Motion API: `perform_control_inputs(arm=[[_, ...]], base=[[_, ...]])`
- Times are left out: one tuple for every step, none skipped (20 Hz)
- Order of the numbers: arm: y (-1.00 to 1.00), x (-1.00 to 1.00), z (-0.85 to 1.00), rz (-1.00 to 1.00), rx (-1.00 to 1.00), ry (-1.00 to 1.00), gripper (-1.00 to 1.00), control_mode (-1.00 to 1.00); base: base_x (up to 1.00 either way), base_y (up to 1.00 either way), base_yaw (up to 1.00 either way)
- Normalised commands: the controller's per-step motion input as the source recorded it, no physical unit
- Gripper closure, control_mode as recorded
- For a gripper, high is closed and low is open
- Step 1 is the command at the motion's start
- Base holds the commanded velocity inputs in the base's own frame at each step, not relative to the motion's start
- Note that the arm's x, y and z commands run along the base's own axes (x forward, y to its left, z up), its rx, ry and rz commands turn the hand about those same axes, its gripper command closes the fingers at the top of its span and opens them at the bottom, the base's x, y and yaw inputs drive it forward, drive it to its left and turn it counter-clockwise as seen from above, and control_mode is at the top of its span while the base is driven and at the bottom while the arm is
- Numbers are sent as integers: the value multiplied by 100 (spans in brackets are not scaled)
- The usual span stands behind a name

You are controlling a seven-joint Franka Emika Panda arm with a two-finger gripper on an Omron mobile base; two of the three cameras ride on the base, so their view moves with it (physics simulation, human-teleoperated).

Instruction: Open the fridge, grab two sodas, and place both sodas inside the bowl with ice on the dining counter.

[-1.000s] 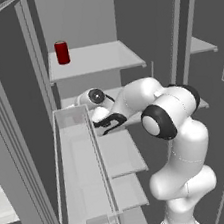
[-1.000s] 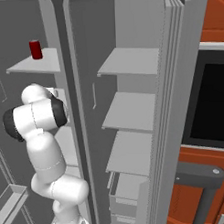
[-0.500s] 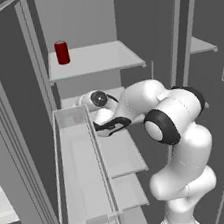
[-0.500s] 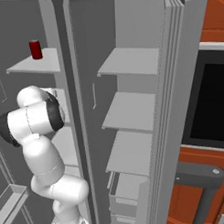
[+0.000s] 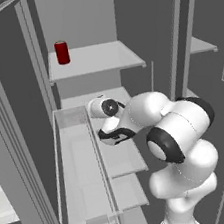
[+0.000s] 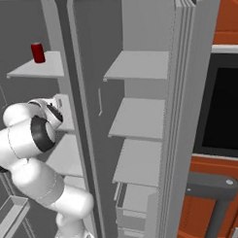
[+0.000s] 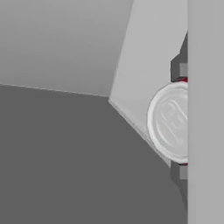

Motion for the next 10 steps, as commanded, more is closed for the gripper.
perform_control_inputs(arm=[[-26,-53,31,0,0,-2,100,-100],[-25,-48,55,0,0,0,100,-100],[-26,-37,79,0,0,0,100,-100],[-27,-30,87,-1,0,2,100,-100],[-21,-17,92,0,0,6,100,-100],[-17,-17,94,0,0,7,100,-100],[-11,-13,98,0,0,9,100,-100],[-13,-22,96,0,0,13,100,-100],[-19,-13,100,0,0,18,100,-100],[-40,-9,100,0,0,20,100,-100]], base=[[0,0,0],[0,0,0],[0,0,0],[0,0,0],[0,0,0],[0,0,0],[0,0,0],[0,0,0],[0,0,0],[0,0,0]])
